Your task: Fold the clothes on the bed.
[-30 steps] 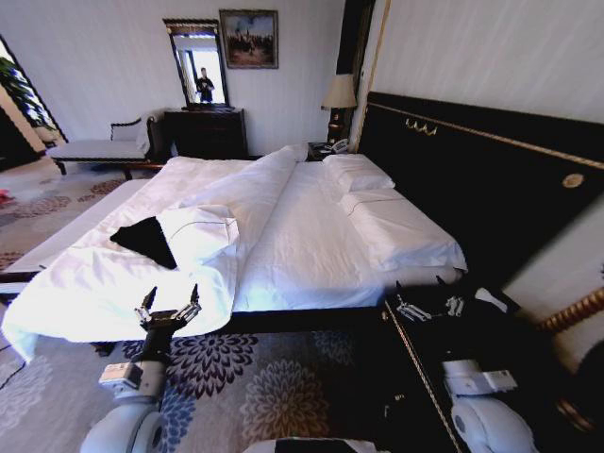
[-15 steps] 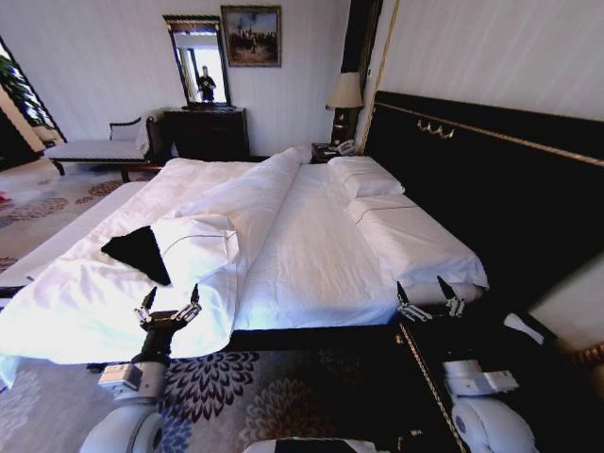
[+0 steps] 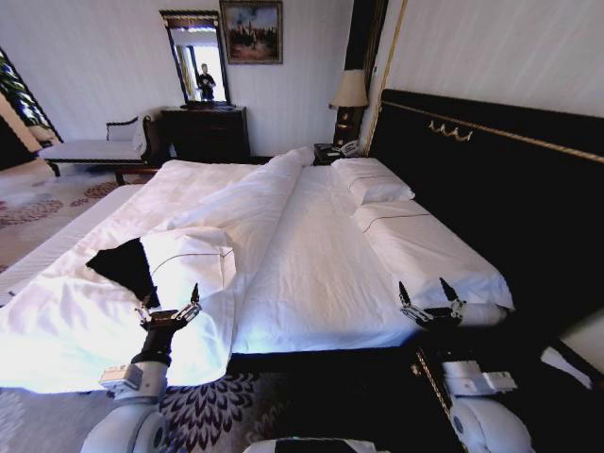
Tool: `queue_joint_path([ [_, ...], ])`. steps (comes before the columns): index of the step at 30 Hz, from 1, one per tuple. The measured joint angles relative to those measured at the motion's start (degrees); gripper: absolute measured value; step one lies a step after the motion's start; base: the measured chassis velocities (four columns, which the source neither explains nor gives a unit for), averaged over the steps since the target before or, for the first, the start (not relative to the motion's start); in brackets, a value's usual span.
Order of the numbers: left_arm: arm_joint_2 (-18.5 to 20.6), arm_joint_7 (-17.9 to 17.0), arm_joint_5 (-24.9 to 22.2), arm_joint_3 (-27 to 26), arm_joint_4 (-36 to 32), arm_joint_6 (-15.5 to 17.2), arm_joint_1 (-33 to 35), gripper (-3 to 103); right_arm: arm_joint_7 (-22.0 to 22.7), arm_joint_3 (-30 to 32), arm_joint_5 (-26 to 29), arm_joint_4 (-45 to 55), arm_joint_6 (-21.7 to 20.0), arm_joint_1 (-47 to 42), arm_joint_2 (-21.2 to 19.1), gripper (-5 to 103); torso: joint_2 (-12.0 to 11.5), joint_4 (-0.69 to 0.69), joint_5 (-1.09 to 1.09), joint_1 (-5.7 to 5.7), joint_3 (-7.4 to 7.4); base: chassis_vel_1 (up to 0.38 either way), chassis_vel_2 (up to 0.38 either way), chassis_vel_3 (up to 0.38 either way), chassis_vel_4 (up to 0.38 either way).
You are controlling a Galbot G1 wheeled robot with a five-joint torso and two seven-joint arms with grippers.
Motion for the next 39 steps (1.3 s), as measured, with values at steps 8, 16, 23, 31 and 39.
queue_joint_path([
  [8, 0.0, 0.0, 0.0, 0.0, 0.2, -0.1, -0.2, 100, -0.8, 0.0, -1.0, -1.0, 0.7, 0.3, 0.1, 100, 0.0, -0.01, 0.00, -0.07, -0.02, 0.000, 0.000, 0.000, 0.000],
  [16, 0.0, 0.0, 0.0, -0.1, 0.3, -0.2, -0.2, 100, -0.9, -0.1, -2.4, -1.3, 0.7, 0.5, 0.6, 100, 0.0, 0.00, 0.00, -0.04, -0.02, 0.000, 0.000, 0.000, 0.000],
  [23, 0.1, 0.0, 0.0, -0.2, 0.3, -0.2, -0.1, 100, -0.9, -0.5, -2.9, -1.4, 0.8, 0.4, 0.7, 100, 0.0, -0.01, 0.00, -0.04, -0.01, 0.000, 0.000, 0.000, 0.000],
  [31, 0.5, 0.0, -0.1, -0.3, 0.2, -0.2, 0.0, 100, -0.8, -0.5, -2.9, -1.6, 0.9, 0.5, 0.7, 100, 0.0, -0.02, 0.01, -0.04, -0.02, 0.044, 0.039, -0.055, -0.056],
  [39, 0.6, -0.1, -0.1, -0.3, 0.1, -0.2, 0.1, 100, -0.8, -0.6, -2.9, -1.8, 1.0, 0.6, 0.7, 100, 0.0, 0.00, -0.02, -0.04, -0.02, 0.175, 0.176, -0.162, -0.179],
])
